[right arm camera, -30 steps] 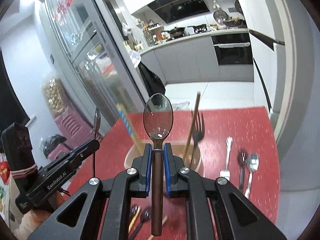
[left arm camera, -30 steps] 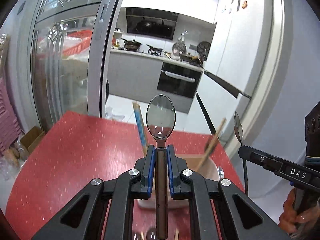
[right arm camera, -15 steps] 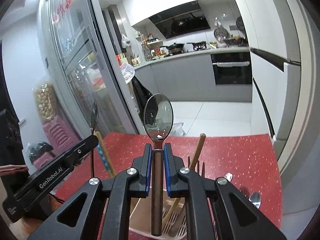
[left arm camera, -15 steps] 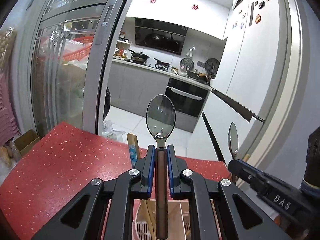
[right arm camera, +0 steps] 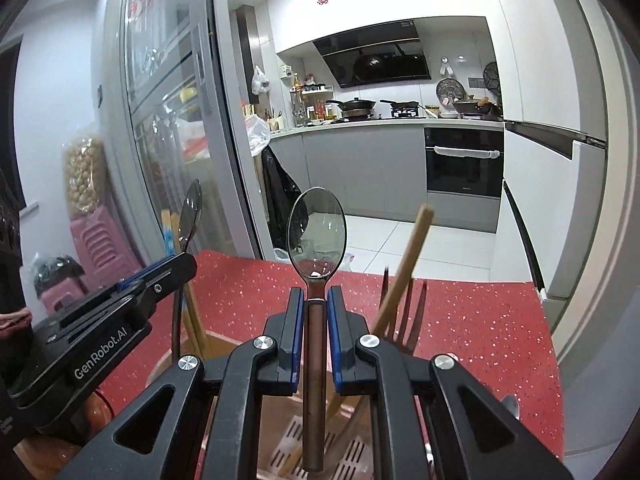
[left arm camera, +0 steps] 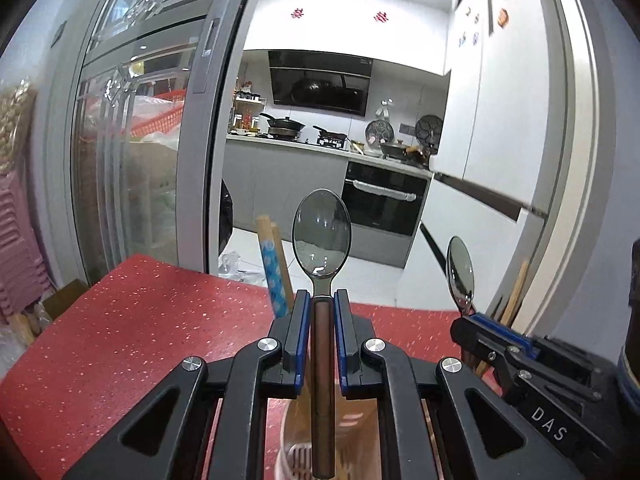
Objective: Organize utensils
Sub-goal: 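Carry both dark spoons to the beige caddy, lower them in and open both tools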
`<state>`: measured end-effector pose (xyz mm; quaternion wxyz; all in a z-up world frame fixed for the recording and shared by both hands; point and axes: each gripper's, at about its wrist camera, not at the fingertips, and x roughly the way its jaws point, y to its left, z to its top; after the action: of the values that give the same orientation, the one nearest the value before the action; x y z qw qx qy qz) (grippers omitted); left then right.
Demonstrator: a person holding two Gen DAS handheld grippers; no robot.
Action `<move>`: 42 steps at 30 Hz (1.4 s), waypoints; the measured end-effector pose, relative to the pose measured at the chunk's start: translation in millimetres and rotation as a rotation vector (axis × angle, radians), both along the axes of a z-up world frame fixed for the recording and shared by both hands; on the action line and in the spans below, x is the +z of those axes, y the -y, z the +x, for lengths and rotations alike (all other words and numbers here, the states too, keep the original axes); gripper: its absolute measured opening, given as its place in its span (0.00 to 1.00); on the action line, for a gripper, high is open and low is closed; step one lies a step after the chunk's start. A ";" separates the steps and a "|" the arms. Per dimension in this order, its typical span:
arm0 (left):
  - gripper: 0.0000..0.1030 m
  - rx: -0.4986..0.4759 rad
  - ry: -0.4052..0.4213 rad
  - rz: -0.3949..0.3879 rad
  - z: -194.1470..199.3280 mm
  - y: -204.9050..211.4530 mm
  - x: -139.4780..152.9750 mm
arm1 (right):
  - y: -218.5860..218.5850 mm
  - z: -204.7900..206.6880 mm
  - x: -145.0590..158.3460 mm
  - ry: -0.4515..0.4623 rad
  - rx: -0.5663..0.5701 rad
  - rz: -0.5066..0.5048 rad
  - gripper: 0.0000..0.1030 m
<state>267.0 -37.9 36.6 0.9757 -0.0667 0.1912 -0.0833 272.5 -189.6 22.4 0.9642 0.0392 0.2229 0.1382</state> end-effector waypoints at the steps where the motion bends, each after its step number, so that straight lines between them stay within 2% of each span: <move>1: 0.35 0.002 -0.004 0.018 -1.6 1.1 -1.9 | -0.4 -1.7 -2.0 -0.001 0.003 -0.006 0.12; 4: 0.35 0.010 -0.018 0.059 -5.9 3.2 -7.5 | -1.2 -4.6 -6.3 -0.017 0.006 -0.019 0.12; 9: 0.35 0.012 -0.051 0.084 -11.1 1.8 -14.8 | 5.7 -12.6 -10.9 -0.033 -0.002 -0.022 0.12; 18: 0.35 0.011 -0.099 0.081 -16.4 -1.2 -19.9 | 8.7 -15.0 -9.1 -0.070 0.015 -0.024 0.13; 20: 0.36 0.017 -0.108 0.084 -16.7 -2.2 -19.2 | 9.4 -15.4 -9.0 -0.084 0.023 -0.017 0.16; 25: 0.36 0.030 -0.117 0.088 -19.5 -3.7 -17.8 | 12.5 -18.4 -4.8 -0.101 0.027 0.009 0.31; 37: 0.36 0.030 -0.122 0.067 -23.2 -9.2 -8.0 | 29.4 -43.7 8.6 -0.097 0.016 0.080 0.37; 42: 0.36 0.031 -0.112 0.085 -26.0 -9.9 -2.3 | 36.4 -42.9 11.6 -0.118 0.018 0.112 0.38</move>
<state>241.0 -28.0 34.3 0.9667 -0.0326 0.2476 -0.0560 229.6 -225.9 34.0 0.9444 0.0991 0.2717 0.1566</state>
